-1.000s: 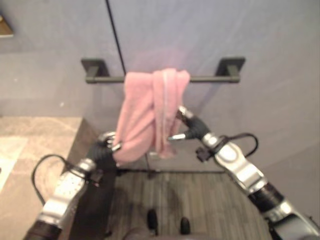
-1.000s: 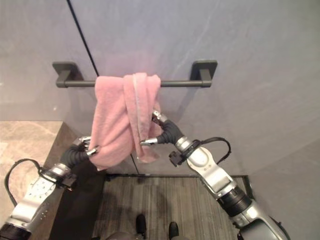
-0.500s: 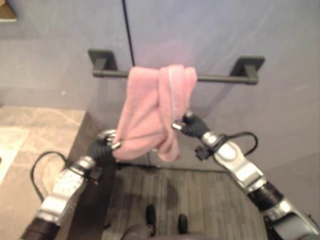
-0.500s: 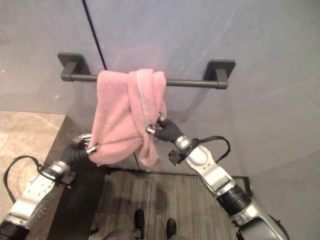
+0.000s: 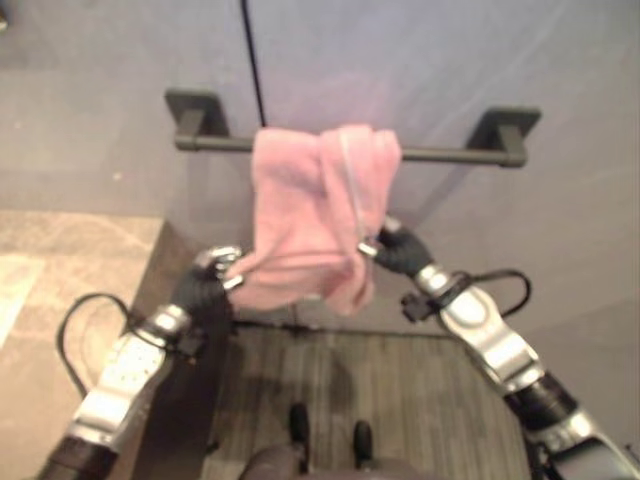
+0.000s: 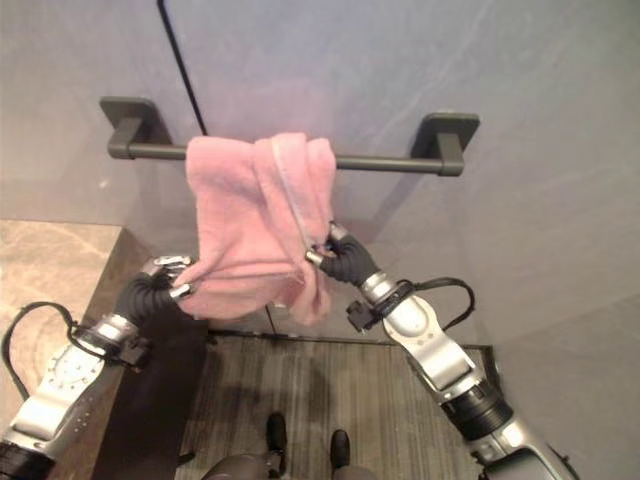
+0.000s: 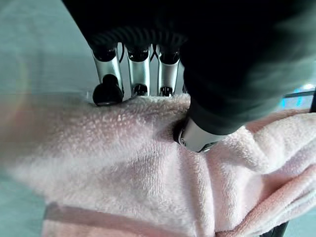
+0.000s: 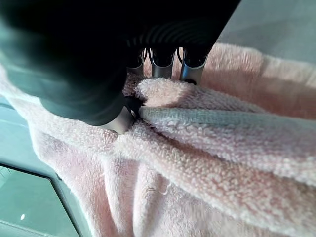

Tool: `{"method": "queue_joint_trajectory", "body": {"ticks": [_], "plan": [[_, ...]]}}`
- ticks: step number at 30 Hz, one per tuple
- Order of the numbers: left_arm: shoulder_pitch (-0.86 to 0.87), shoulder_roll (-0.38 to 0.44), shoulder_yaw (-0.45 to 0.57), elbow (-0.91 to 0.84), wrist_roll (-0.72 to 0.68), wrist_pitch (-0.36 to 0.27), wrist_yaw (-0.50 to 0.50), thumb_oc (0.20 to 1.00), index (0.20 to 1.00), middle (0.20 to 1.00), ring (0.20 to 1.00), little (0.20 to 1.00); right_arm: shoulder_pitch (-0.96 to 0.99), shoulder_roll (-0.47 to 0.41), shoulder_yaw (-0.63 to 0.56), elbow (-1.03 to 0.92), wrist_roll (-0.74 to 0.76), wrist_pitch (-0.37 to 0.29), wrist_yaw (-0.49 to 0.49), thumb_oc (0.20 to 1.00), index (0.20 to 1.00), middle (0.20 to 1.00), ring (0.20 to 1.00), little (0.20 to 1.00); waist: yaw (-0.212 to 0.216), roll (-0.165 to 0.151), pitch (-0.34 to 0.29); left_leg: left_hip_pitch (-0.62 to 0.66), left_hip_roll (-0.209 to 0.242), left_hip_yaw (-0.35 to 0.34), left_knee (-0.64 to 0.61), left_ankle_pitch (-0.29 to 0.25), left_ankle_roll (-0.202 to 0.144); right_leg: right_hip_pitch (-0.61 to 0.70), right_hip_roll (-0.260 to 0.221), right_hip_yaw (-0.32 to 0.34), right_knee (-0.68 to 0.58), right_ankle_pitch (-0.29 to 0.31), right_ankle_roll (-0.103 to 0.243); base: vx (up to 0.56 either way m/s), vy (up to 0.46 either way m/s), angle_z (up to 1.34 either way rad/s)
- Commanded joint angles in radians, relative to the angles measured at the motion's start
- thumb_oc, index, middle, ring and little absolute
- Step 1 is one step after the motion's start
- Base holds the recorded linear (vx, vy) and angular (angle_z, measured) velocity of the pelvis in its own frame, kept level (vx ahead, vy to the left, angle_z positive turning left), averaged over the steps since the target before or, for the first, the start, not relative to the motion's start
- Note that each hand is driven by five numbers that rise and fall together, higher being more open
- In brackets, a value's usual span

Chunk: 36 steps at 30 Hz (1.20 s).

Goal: Put brush and paste in cup on sink, flatten towel.

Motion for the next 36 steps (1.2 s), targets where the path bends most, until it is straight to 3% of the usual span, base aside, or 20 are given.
{"method": "queue_joint_trajectory", "body": {"ticks": [1, 3, 5, 8, 9, 10, 15, 16, 17, 18, 19, 20, 21, 22, 23, 24, 25, 33, 34, 36], "plan": [[0.013, 0.031, 0.117, 0.047, -0.042, -0.050, 0.032, 0.200, 0.200, 0.200, 0.200, 0.200, 0.027, -0.040, -0.124, -0.052, 0.007, -0.063, -0.029, 0.200, 0.200, 0.200, 0.200, 0.200, 0.005, -0.015, -0.023, 0.038, -0.043, -0.011, 0.013, -0.168, 0.052, -0.009, -0.081, -0.075, -0.002, 0.015, 0.068, 0.00, 0.002, -0.15], [0.024, 0.054, 0.122, 0.044, 0.018, -0.058, 0.039, 0.200, 0.200, 0.200, 0.200, 0.200, 0.041, -0.038, -0.133, -0.046, 0.006, -0.058, -0.026, 0.222, 0.222, 0.222, 0.222, 0.222, 0.004, -0.014, -0.023, 0.041, -0.043, -0.005, 0.013, -0.169, 0.052, -0.008, -0.082, -0.077, -0.002, 0.016, 0.069, 0.00, 0.001, -0.08], [0.032, 0.031, 0.144, 0.051, -0.017, -0.060, 0.038, 0.200, 0.200, 0.200, 0.200, 0.200, 0.048, -0.037, -0.138, -0.042, 0.011, -0.061, -0.026, 0.338, 0.338, 0.338, 0.338, 0.338, 0.006, -0.014, -0.027, 0.043, -0.042, -0.001, 0.013, -0.170, 0.051, -0.008, -0.083, -0.083, -0.002, 0.014, 0.070, 0.00, 0.000, 0.00], [0.047, 0.044, 0.157, 0.049, 0.012, -0.063, 0.038, 0.200, 0.200, 0.200, 0.200, 0.200, 0.052, -0.039, -0.144, -0.039, 0.008, -0.060, -0.021, 0.310, 0.310, 0.310, 0.310, 0.310, 0.006, -0.013, -0.029, 0.045, -0.041, 0.000, 0.013, -0.171, 0.050, -0.007, -0.083, -0.084, -0.002, 0.013, 0.071, 0.00, 0.000, 0.00], [0.049, 0.045, 0.160, 0.050, 0.015, -0.063, 0.041, 0.200, 0.200, 0.200, 0.200, 0.200, 0.053, -0.040, -0.146, -0.039, 0.006, -0.060, -0.020, 0.216, 0.216, 0.216, 0.216, 0.216, 0.006, -0.013, -0.030, 0.045, -0.040, 0.001, 0.013, -0.171, 0.050, -0.007, -0.083, -0.085, -0.002, 0.013, 0.071, 0.00, 0.000, 0.00], [0.049, 0.032, 0.165, 0.059, 0.001, -0.061, 0.041, 0.200, 0.200, 0.200, 0.200, 0.200, 0.054, -0.039, -0.149, -0.039, 0.003, -0.061, -0.022, 0.200, 0.200, 0.200, 0.200, 0.200, 0.006, -0.013, -0.030, 0.045, -0.040, 0.001, 0.013, -0.171, 0.049, -0.007, -0.083, -0.086, -0.002, 0.013, 0.071, 0.00, 0.000, 0.00], [0.059, 0.026, 0.176, 0.068, 0.013, -0.062, 0.046, 0.200, 0.200, 0.200, 0.200, 0.200, 0.056, -0.036, -0.157, -0.036, -0.009, -0.063, -0.030, 0.235, 0.235, 0.235, 0.235, 0.235, 0.007, -0.011, -0.030, 0.044, -0.039, -0.001, 0.013, -0.170, 0.047, -0.007, -0.083, -0.094, -0.002, 0.011, 0.069, 0.00, 0.000, 0.00], [0.064, 0.035, 0.183, 0.065, 0.036, -0.064, 0.050, 0.200, 0.200, 0.200, 0.200, 0.200, 0.054, -0.035, -0.160, -0.039, -0.017, -0.063, -0.031, 0.416, 0.416, 0.416, 0.416, 0.416, 0.009, -0.011, -0.029, 0.044, -0.039, -0.001, 0.013, -0.170, 0.047, -0.006, -0.083, -0.097, -0.002, 0.010, 0.069, 0.00, 0.000, 0.00], [0.065, 0.035, 0.183, 0.064, 0.036, -0.064, 0.050, 0.200, 0.200, 0.200, 0.200, 0.200, 0.054, -0.035, -0.160, -0.039, -0.017, -0.062, -0.031, 0.454, 0.454, 0.454, 0.454, 0.454, 0.009, -0.011, -0.029, 0.044, -0.039, -0.001, 0.013, -0.170, 0.047, -0.006, -0.083, -0.097, -0.002, 0.010, 0.069, 0.00, 0.000, 0.00], [0.066, 0.026, 0.185, 0.065, 0.026, -0.065, 0.051, 0.200, 0.200, 0.200, 0.200, 0.200, 0.054, -0.031, -0.164, -0.037, -0.022, -0.065, -0.039, 0.586, 0.586, 0.586, 0.586, 0.586, 0.008, -0.011, -0.028, 0.044, -0.039, 0.000, 0.013, -0.171, 0.047, -0.007, -0.083, -0.099, -0.002, 0.011, 0.069, 0.00, 0.000, 0.00], [0.063, 0.016, 0.185, 0.071, 0.017, -0.063, 0.054, 0.200, 0.200, 0.200, 0.200, 0.200, 0.049, -0.030, -0.166, -0.032, -0.036, -0.065, -0.047, 0.768, 0.768, 0.768, 0.768, 0.768, 0.008, -0.011, -0.027, 0.043, -0.039, 0.001, 0.013, -0.172, 0.048, -0.007, -0.084, -0.099, -0.002, 0.012, 0.069, 0.00, 0.000, 0.00], [0.064, 0.018, 0.191, 0.069, 0.027, -0.065, 0.059, 0.200, 0.200, 0.200, 0.200, 0.200, 0.045, -0.029, -0.169, -0.034, -0.057, -0.064, -0.055, 0.768, 0.768, 0.768, 0.768, 0.768, 0.009, -0.011, -0.026, 0.044, -0.039, 0.003, 0.013, -0.172, 0.047, -0.007, -0.083, -0.101, -0.002, 0.013, 0.069, 0.00, 0.000, 0.00], [0.070, 0.016, 0.196, 0.063, 0.025, -0.065, 0.056, 0.200, 0.200, 0.200, 0.200, 0.200, 0.044, -0.029, -0.174, -0.045, -0.058, -0.068, -0.051, 1.000, 1.000, 1.000, 1.000, 1.000, 0.010, -0.010, -0.025, 0.043, -0.039, 0.003, 0.013, -0.172, 0.047, -0.007, -0.084, -0.103, -0.002, 0.013, 0.070, 0.00, 0.000, 0.00], [0.077, 0.006, 0.177, 0.088, 0.029, -0.056, 0.054, 0.200, 0.200, 0.200, 0.200, 0.200, 0.047, -0.025, -0.165, -0.028, -0.069, -0.066, -0.043, 1.000, 1.000, 1.000, 1.000, 1.000, 0.008, -0.011, -0.024, 0.043, -0.039, 0.003, 0.013, -0.171, 0.046, -0.007, -0.085, -0.104, -0.002, 0.015, 0.071, 0.00, 0.000, 0.00], [0.064, 0.030, 0.178, 0.072, 0.071, -0.061, 0.057, 0.200, 0.200, 0.200, 0.200, 0.200, 0.031, -0.025, -0.160, -0.024, -0.093, -0.062, -0.057, 0.576, 0.576, 0.576, 0.576, 0.576, 0.009, -0.009, -0.025, 0.041, -0.038, 0.004, 0.013, -0.170, 0.046, -0.008, -0.085, -0.103, -0.002, 0.016, 0.070, 0.00, 0.000, 0.00], [0.064, 0.031, 0.179, 0.071, 0.070, -0.061, 0.057, 0.200, 0.200, 0.200, 0.200, 0.200, 0.031, -0.025, -0.160, -0.024, -0.093, -0.062, -0.057, 0.523, 0.523, 0.523, 0.523, 0.523, 0.009, -0.009, -0.024, 0.041, -0.038, 0.004, 0.013, -0.170, 0.046, -0.008, -0.085, -0.103, -0.002, 0.016, 0.070, 0.00, 0.000, 0.00], [0.074, 0.001, 0.185, 0.078, 0.001, -0.059, 0.049, 0.200, 0.200, 0.200, 0.200, 0.200, 0.040, -0.023, -0.166, -0.035, -0.082, -0.071, -0.052, 0.222, 0.222, 0.222, 0.222, 0.222, 0.006, -0.011, -0.025, 0.041, -0.038, 0.004, 0.013, -0.171, 0.046, -0.008, -0.086, -0.106, -0.002, 0.015, 0.069, 0.00, 0.000, 0.00], [0.056, 0.026, 0.175, 0.063, 0.042, -0.065, 0.050, 0.200, 0.200, 0.200, 0.200, 0.200, 0.032, -0.032, -0.145, -0.039, -0.061, -0.068, -0.028, 0.200, 0.200, 0.200, 0.200, 0.200, 0.004, -0.010, -0.028, 0.045, -0.037, -0.002, 0.013, -0.171, 0.042, -0.002, -0.085, -0.111, -0.002, 0.008, 0.066, 0.00, 0.000, -0.01], [0.049, 0.035, 0.164, 0.068, 0.053, -0.061, 0.048, 0.200, 0.200, 0.200, 0.200, 0.200, 0.029, -0.037, -0.135, -0.047, -0.055, -0.063, -0.019, 0.523, 0.523, 0.523, 0.523, 0.523, 0.004, -0.008, -0.028, 0.046, -0.037, -0.003, 0.013, -0.171, 0.041, -0.001, -0.085, -0.111, -0.002, 0.006, 0.065, 0.00, 0.000, 0.00], [0.049, 0.038, 0.157, 0.070, 0.060, -0.059, 0.045, 0.200, 0.200, 0.200, 0.200, 0.200, 0.033, -0.039, -0.134, -0.052, -0.051, -0.062, -0.015, 1.000, 1.000, 1.000, 1.000, 1.000, 0.003, -0.006, -0.028, 0.046, -0.037, -0.002, 0.013, -0.171, 0.041, 0.000, -0.085, -0.110, -0.002, 0.005, 0.065, 0.00, 0.000, 0.00]]}}
